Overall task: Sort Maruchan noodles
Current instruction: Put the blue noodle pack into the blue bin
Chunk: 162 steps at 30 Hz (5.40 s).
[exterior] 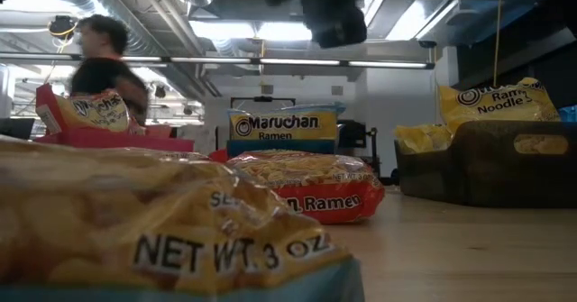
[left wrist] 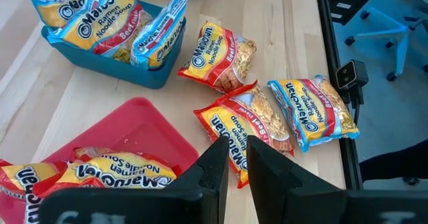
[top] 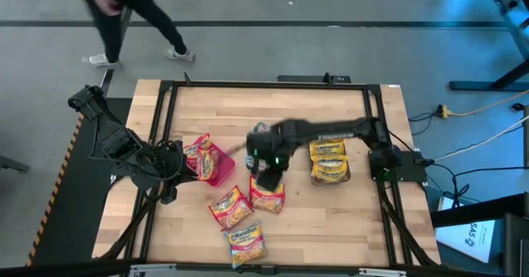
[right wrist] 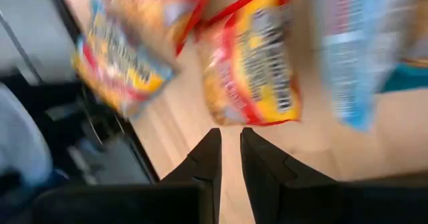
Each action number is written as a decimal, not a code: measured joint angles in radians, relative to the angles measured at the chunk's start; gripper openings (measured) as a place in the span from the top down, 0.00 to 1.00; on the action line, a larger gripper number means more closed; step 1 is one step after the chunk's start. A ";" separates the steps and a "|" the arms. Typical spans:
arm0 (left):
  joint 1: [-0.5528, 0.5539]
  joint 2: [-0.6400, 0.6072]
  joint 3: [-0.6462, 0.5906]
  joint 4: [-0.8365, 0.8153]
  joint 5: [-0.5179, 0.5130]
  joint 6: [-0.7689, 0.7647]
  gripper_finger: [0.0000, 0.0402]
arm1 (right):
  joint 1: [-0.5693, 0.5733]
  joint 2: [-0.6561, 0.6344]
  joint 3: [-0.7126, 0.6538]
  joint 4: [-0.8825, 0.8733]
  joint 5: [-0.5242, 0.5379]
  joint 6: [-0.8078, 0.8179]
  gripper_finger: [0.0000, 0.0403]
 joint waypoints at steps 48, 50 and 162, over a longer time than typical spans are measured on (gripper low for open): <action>0.000 0.000 0.000 0.001 0.086 -0.058 0.88 | 0.366 0.114 -0.556 1.269 0.193 0.752 0.54; 0.000 0.000 0.000 0.001 0.087 -0.055 0.88 | 0.366 0.114 -0.556 1.270 0.181 0.758 0.54; 0.000 0.000 0.000 0.000 0.081 0.001 0.88 | 0.337 0.069 0.172 0.157 1.099 0.310 1.00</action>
